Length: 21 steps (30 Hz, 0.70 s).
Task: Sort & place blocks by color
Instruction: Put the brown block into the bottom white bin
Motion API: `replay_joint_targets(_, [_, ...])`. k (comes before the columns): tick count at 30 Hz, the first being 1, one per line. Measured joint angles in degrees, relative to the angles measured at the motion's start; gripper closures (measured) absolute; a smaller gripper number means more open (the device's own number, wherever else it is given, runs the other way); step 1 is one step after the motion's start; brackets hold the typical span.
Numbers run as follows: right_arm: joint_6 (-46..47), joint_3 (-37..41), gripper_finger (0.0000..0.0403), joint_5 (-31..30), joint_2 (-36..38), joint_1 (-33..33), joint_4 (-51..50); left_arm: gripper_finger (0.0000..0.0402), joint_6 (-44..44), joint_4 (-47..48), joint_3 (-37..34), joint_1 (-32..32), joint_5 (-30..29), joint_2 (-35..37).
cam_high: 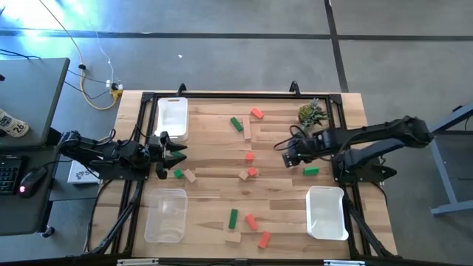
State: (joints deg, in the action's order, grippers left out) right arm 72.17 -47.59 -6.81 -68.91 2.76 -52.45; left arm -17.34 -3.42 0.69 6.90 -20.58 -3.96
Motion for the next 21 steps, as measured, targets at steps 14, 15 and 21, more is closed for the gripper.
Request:
replay_joint_targets(14, [2.9, 0.0, 0.0192, 1.4, -9.8, 0.0, 0.3, 0.0191, 0.0, 0.0, 0.0, 0.0, 0.0, 0.0])
replay_joint_targets(15, [2.9, 0.0, 0.0192, 1.4, -10.3, 0.0, 0.4, 0.0191, 0.0, 0.0, 0.0, 0.0, 0.0, 0.0])
replay_joint_targets(21, [5.0, 0.0, 0.0192, 1.0, -13.9, 0.0, 0.6, 0.0191, 0.1, 0.0, 0.0, 0.0, -0.4, 0.0])
